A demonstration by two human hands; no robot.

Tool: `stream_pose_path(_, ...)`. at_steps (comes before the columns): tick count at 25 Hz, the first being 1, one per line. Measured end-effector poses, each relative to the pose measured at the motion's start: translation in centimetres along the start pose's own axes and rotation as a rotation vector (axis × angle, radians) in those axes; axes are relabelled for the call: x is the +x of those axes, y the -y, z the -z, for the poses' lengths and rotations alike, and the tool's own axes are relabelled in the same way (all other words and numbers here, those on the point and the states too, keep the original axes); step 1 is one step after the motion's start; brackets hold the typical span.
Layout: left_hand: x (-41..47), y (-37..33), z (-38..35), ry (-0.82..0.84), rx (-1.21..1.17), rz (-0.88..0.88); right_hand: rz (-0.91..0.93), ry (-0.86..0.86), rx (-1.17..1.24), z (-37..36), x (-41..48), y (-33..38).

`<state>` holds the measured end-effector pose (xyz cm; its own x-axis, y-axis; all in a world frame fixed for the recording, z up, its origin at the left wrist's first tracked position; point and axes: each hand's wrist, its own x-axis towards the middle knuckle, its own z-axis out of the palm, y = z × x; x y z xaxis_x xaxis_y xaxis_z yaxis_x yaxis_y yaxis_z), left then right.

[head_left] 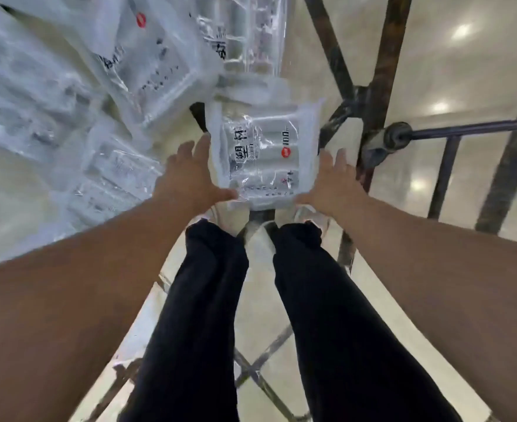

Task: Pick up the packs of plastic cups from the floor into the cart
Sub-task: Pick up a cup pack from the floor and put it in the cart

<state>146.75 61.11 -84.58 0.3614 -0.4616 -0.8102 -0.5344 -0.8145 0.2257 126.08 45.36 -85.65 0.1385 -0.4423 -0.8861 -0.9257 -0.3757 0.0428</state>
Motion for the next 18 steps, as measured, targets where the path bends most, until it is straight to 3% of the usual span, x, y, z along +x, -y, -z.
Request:
stream_pose_path(6, 13.5, 4.2, -11.1, 0.045, -0.144, 0.061, -0.121, -0.039, 0.093, -8.0, 13.5, -1.7)
stream_pose_path(8, 14.8, 4.1, -14.3, 0.013, -0.173, 0.039, -0.050, 0.023, 0.304, -9.9, 15.3, -2.3)
stream_pose_path(11, 14.9, 3.6, -17.1, -0.050, -0.465, -0.012, 0.117, 0.003, 0.507, -10.9, 15.5, -2.9)
stream_pose_path(14, 12.9, 2.6, -16.3, -0.125, -0.586, 0.021, 0.200, -0.038, 0.575, -10.6, 13.2, -2.3)
stream_pose_path(18, 6.2, 1.0, -9.7, -0.137, -0.529, 0.037, 0.217, -0.016, 0.652, -6.9, 5.6, -1.4)
